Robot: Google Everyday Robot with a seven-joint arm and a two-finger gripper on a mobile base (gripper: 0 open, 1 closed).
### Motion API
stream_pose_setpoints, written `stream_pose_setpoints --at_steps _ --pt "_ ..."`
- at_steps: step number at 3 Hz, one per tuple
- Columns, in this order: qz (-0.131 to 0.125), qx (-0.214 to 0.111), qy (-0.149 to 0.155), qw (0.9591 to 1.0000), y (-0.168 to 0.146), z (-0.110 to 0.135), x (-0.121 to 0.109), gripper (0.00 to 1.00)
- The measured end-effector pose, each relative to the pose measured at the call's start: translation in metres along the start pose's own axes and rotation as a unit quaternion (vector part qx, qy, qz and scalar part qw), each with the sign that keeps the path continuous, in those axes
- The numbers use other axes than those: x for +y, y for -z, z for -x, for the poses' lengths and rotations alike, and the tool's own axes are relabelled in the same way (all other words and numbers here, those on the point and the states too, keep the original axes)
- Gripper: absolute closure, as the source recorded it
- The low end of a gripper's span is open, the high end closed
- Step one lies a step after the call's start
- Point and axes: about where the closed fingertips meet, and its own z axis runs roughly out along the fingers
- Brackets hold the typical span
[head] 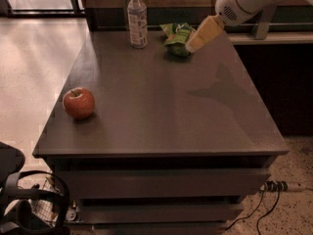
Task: Move green rice chip bag near apple
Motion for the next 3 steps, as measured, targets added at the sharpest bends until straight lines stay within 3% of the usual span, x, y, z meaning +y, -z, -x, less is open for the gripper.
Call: stream_pose_setpoints --at_steps 3 --pt "-0.022 -0.044 -0.039 0.9980 -0.107 0.009 -0.014 0.00"
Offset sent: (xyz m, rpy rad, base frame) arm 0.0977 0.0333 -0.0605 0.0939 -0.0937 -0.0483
